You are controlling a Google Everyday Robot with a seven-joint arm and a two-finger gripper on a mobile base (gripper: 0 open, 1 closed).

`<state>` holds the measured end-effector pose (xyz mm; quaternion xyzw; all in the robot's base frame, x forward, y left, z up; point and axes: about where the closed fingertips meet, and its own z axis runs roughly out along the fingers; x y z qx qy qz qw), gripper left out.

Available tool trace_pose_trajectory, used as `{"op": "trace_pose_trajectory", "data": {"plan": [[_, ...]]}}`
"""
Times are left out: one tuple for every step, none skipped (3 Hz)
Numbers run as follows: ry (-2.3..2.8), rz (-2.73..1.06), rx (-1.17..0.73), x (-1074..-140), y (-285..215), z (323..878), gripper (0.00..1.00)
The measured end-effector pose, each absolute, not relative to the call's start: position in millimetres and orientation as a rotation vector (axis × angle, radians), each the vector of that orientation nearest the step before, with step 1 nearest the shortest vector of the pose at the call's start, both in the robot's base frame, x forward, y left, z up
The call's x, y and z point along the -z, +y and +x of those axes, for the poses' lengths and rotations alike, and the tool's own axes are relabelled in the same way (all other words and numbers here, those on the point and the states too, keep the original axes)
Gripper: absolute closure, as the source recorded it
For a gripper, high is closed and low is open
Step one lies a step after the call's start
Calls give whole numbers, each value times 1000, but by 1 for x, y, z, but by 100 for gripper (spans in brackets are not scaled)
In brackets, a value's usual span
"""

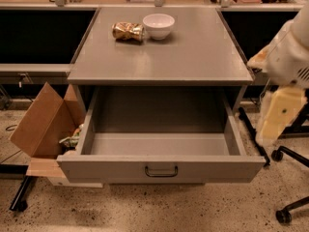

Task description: Close top drawer

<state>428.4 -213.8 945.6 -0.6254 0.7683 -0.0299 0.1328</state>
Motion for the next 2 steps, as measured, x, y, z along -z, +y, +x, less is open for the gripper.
{"op": "trace_pose_trajectory", "data": {"plan": [[2221,-1971,2,-881,-209,408,0],[2208,-2075,-89,-821,-206,386,0]]}}
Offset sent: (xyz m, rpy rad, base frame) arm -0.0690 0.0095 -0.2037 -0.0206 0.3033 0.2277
